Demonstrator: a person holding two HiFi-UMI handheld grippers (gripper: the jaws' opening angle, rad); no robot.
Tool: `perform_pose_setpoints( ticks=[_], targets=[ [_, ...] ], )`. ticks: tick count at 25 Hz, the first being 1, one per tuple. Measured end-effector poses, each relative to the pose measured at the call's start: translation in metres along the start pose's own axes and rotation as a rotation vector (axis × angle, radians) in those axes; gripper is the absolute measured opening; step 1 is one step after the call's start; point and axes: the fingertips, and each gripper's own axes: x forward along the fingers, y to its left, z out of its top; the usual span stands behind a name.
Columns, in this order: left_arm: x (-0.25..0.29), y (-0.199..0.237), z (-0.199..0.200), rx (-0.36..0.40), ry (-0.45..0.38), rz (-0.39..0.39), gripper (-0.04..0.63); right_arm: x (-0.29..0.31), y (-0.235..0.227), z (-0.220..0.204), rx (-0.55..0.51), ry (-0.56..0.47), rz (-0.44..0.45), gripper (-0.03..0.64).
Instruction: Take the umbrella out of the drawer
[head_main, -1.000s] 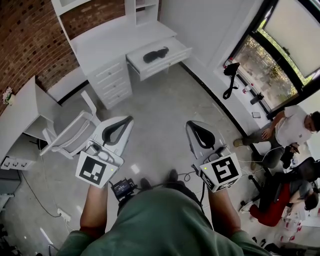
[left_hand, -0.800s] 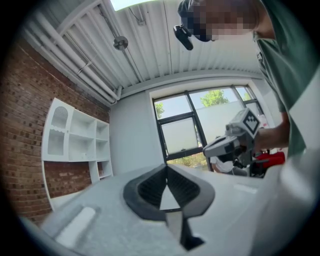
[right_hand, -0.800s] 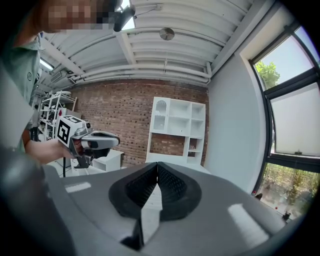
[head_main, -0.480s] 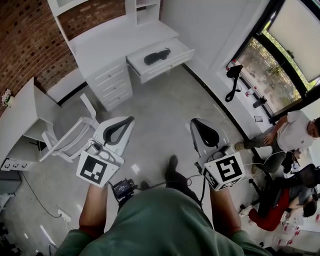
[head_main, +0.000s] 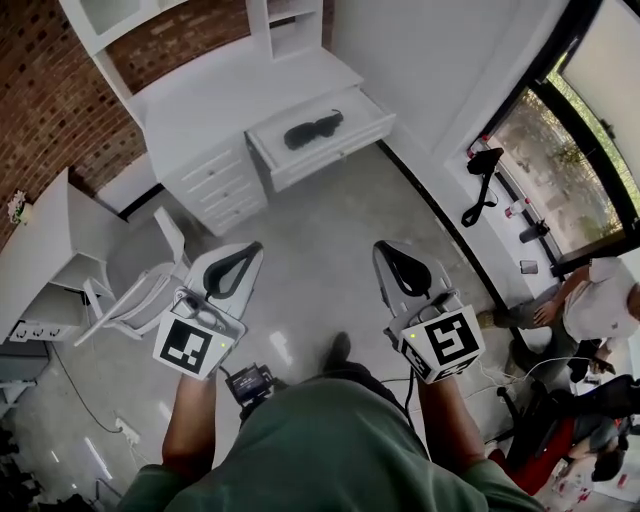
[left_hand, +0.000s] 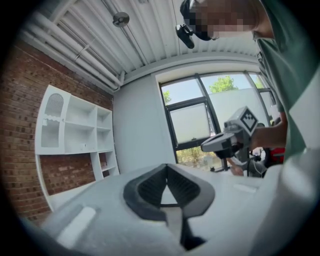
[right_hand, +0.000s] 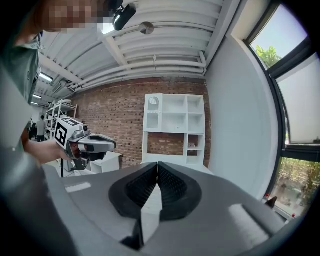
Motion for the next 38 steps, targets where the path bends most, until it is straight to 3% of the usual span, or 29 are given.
perform_pose_setpoints(
  ticks=[8,16,26,38],
  targets=[
    [0.086,0.018,-0.003,-0.003,0.045,0.061,0.003,0.032,-0.091,0.001,0.004,-0.021,0.061,0.006],
    [0.139,0.053,-0.011,-0.006,0.061,0.052,0.003,0.070,-0.136,-0.005,0.031,-0.010,0.062,0.006],
    [0.210,0.149,-0.018,-0.008,0.001,-0.023,0.003,0.159,-0.183,0.012,0.025,0.014,-0.023,0.006],
    [0.258,0.265,-0.034,-0.024,-0.035,-0.085,0.003,0.284,-0.204,0.038,0.021,0.052,-0.072,0.006]
  ],
)
